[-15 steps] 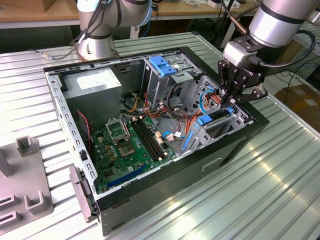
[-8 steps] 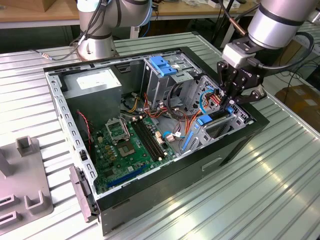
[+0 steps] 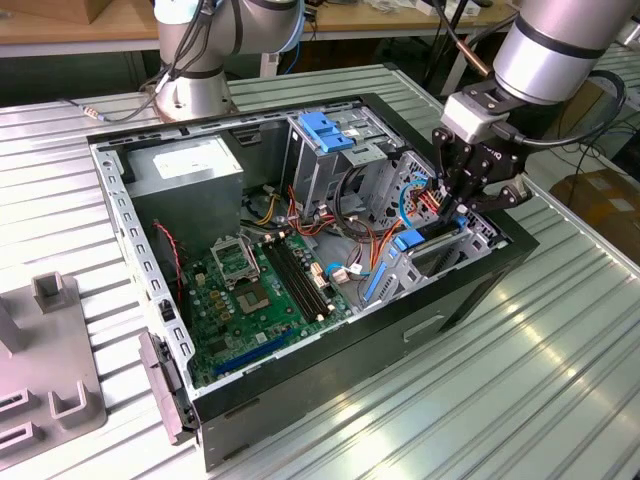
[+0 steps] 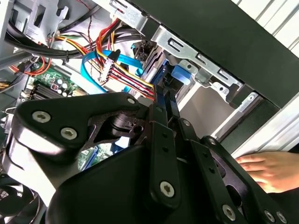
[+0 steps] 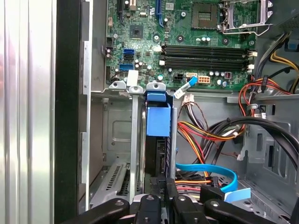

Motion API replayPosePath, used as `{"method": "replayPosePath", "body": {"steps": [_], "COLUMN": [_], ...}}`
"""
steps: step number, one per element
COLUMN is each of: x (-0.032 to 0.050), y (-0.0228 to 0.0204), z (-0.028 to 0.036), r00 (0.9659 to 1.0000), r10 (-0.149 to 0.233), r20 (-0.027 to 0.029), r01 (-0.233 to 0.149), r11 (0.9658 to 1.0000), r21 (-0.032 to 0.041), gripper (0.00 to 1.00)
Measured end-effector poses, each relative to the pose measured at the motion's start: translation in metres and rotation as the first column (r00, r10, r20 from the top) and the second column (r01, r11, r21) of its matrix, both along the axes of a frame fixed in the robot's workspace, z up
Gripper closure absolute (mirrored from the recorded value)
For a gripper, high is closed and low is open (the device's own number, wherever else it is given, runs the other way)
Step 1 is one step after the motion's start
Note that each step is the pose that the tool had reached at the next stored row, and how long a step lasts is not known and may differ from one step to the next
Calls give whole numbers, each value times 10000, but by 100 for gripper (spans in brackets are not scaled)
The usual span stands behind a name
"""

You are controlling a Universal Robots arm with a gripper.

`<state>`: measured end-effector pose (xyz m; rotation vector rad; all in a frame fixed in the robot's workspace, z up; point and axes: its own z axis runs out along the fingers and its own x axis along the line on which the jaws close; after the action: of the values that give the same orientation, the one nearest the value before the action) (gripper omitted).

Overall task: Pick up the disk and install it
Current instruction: 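Insert the first disk wire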

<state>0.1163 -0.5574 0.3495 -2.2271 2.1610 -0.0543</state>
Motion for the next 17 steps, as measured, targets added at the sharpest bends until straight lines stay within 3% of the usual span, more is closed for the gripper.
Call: {"method": "replayPosePath", "body": {"steps": [17], "x": [-8], "y": [3], "z": [-17], "r00": [9998], "r10": [-189], "r20": [0], "r01": [189], "r11": [9998], "r21": [5], "gripper": [84]}}
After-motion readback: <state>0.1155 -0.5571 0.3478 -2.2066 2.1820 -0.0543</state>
